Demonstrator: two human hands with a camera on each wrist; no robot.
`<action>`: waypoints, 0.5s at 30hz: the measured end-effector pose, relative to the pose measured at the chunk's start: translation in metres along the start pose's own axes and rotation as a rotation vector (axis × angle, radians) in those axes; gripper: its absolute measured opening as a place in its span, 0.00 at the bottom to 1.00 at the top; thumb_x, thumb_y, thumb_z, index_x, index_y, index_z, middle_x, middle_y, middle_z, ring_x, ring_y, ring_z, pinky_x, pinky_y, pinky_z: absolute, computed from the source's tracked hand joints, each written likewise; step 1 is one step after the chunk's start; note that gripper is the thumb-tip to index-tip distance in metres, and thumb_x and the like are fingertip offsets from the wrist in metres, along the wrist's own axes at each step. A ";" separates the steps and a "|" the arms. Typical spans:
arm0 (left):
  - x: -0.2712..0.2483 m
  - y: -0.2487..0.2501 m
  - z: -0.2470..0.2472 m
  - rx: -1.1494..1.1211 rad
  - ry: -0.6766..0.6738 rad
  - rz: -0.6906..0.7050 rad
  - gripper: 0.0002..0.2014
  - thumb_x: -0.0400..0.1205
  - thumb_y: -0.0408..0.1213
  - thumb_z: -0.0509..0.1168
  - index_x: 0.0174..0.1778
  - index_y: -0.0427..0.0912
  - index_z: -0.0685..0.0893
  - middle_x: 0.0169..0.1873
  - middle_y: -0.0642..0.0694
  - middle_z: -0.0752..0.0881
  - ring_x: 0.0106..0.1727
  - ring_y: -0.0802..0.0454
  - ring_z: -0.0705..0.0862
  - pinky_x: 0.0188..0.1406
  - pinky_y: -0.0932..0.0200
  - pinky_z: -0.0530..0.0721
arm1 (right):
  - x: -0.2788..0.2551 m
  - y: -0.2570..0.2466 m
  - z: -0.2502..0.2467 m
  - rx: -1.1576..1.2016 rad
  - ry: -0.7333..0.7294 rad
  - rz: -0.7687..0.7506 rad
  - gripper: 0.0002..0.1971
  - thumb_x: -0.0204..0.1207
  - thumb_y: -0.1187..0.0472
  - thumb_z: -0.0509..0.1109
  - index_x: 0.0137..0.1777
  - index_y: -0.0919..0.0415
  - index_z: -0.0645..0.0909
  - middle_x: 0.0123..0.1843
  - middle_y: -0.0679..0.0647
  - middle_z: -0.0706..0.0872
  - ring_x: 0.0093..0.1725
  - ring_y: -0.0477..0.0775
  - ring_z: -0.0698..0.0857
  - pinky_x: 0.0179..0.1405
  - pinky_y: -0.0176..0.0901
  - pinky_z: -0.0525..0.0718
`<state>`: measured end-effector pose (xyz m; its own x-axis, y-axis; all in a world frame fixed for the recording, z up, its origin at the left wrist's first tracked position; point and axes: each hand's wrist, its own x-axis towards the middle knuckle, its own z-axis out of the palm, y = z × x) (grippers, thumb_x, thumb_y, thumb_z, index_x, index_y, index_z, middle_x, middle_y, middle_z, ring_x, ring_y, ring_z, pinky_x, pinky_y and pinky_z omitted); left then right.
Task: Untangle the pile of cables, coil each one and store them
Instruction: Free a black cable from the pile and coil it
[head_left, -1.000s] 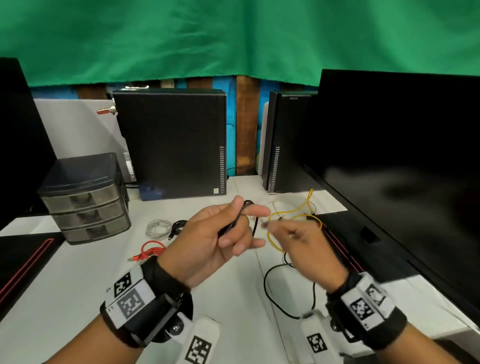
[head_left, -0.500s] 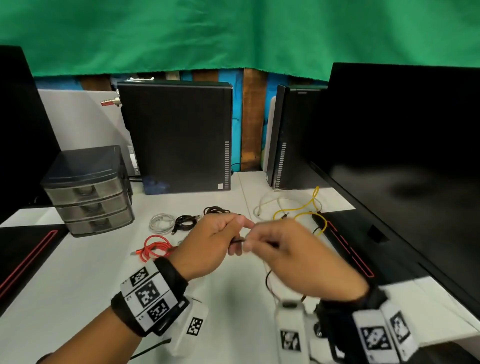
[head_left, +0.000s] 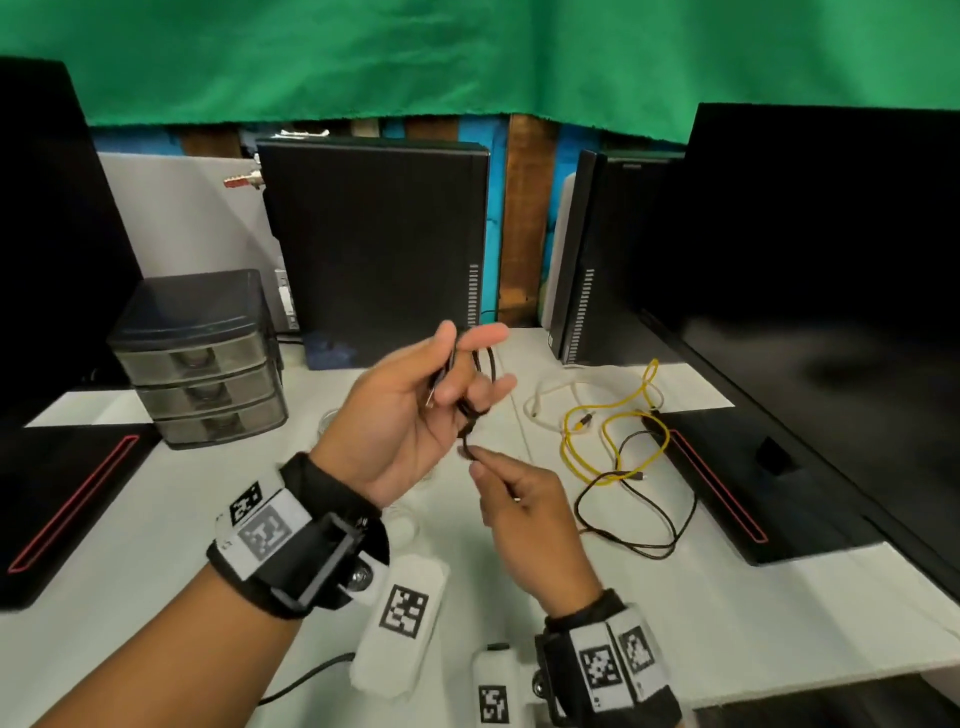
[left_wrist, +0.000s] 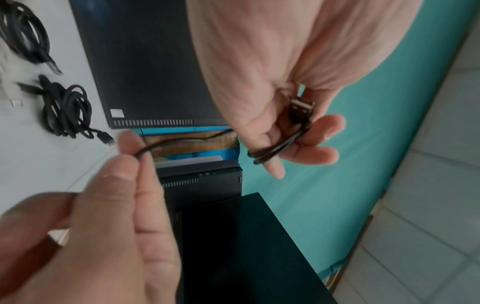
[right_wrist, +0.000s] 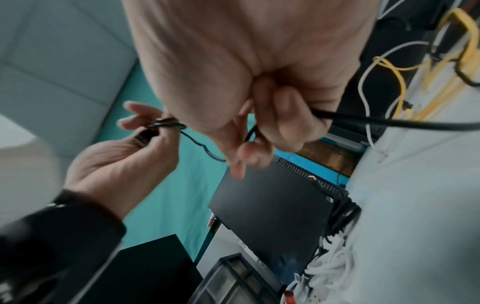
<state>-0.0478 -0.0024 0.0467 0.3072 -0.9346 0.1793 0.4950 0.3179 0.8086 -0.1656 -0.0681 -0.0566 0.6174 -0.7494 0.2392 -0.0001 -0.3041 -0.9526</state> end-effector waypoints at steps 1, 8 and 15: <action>0.003 0.000 -0.005 0.037 0.047 0.035 0.20 0.87 0.42 0.56 0.64 0.31 0.83 0.24 0.49 0.71 0.32 0.54 0.80 0.64 0.52 0.86 | -0.003 -0.003 0.000 -0.047 -0.072 0.000 0.11 0.86 0.60 0.68 0.61 0.51 0.90 0.33 0.28 0.86 0.39 0.31 0.83 0.48 0.27 0.76; 0.014 -0.031 -0.037 0.867 0.223 0.107 0.19 0.91 0.44 0.55 0.54 0.35 0.87 0.25 0.51 0.80 0.36 0.50 0.86 0.63 0.47 0.84 | -0.011 -0.033 -0.034 -0.292 -0.185 -0.122 0.09 0.84 0.58 0.69 0.44 0.54 0.89 0.27 0.46 0.80 0.27 0.41 0.74 0.32 0.32 0.70; 0.005 -0.041 -0.013 1.060 -0.237 -0.081 0.21 0.93 0.44 0.52 0.38 0.53 0.85 0.22 0.52 0.80 0.31 0.54 0.82 0.57 0.40 0.87 | -0.016 -0.059 -0.071 -0.193 -0.070 -0.151 0.09 0.80 0.61 0.75 0.39 0.48 0.90 0.30 0.54 0.85 0.30 0.58 0.74 0.31 0.51 0.75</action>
<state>-0.0561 -0.0177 0.0073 0.0842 -0.9898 0.1153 -0.4805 0.0611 0.8748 -0.2311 -0.0801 0.0086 0.6750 -0.6460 0.3563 -0.0491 -0.5212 -0.8520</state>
